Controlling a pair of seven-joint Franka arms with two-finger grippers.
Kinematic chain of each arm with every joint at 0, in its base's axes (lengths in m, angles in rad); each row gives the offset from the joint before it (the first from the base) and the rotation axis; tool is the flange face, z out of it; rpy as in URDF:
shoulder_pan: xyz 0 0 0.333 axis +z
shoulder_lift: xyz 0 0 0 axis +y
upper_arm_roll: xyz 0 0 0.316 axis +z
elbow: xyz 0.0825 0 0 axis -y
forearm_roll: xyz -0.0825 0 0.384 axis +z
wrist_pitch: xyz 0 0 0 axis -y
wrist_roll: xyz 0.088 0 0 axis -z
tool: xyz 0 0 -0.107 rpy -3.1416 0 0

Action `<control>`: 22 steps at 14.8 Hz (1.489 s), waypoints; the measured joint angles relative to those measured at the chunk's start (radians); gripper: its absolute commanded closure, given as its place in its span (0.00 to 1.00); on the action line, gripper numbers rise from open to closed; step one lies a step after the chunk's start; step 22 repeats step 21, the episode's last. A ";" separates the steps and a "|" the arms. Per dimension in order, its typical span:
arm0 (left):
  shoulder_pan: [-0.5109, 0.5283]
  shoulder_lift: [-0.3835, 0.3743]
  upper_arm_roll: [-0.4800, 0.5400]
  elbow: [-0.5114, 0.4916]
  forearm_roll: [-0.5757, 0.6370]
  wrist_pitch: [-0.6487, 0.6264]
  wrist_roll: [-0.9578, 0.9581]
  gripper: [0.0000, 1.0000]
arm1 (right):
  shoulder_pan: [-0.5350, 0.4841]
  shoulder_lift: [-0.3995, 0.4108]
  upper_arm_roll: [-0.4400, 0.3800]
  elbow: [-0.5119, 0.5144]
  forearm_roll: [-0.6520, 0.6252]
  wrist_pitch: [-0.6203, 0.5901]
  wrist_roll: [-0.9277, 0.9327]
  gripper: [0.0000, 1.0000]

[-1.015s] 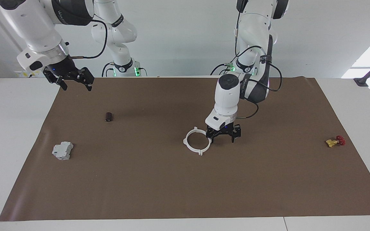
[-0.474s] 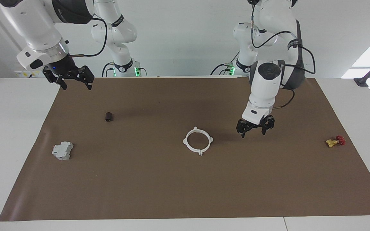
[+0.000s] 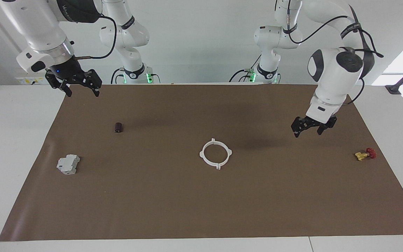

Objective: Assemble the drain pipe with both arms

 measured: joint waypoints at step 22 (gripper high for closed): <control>0.112 -0.014 0.002 0.154 -0.007 -0.250 0.083 0.00 | -0.001 0.000 -0.001 0.001 0.000 0.002 0.000 0.00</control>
